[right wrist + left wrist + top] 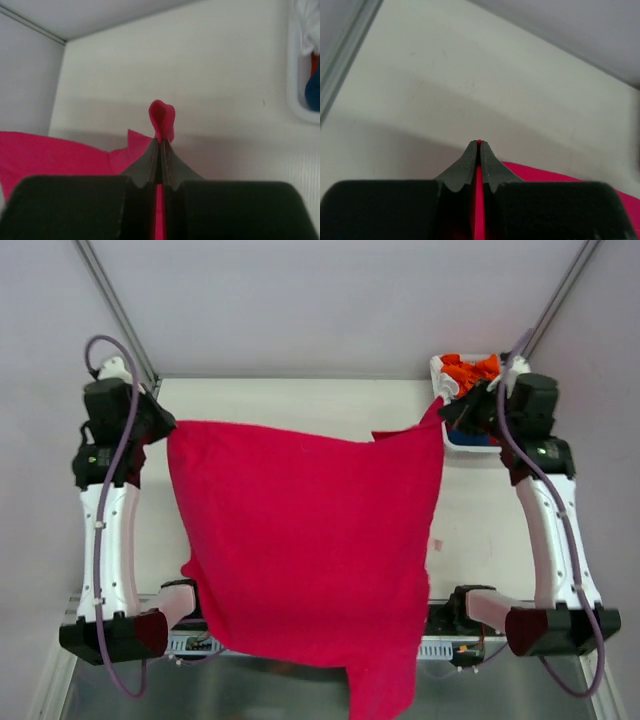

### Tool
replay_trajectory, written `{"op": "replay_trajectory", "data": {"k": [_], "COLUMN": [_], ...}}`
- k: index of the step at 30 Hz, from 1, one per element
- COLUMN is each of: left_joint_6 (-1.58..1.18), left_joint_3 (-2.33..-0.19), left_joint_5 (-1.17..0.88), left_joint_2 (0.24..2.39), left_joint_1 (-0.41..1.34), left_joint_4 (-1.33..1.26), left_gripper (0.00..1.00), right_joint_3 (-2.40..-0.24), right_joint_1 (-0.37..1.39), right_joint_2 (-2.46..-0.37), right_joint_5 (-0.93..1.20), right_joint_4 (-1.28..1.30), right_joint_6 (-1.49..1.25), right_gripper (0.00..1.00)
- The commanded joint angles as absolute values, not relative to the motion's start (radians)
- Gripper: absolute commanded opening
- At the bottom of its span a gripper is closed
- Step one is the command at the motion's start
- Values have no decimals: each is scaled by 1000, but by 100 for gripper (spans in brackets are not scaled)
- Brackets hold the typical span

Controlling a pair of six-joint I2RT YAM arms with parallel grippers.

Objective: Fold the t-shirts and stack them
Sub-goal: Flatten the tshirt out

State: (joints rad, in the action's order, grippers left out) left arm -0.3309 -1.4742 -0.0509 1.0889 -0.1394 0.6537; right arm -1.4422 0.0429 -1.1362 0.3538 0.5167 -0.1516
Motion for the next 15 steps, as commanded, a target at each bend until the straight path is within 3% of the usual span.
{"op": "replay_trajectory", "data": {"k": [1,7,15], "left_joint_6": [-373,-452,-428], "left_joint_3": [-1199,-879,-1063], "left_joint_5": [-74,-58,-95], "left_joint_2": [1048,1210,1592], "left_joint_1": [-149,-149,-149], "left_joint_4": [313,-87,-285], "left_gripper": [0,0,0], "right_joint_3": [-1326,-1331,-1722], "right_joint_1": [66,130,146], "right_joint_2": [-1181,-1537,-2061], "right_joint_5": [356,246,278], "right_joint_4": [269,88,17], "right_joint_6": [-178,-121,-166], "right_gripper": [1,1,0]}}
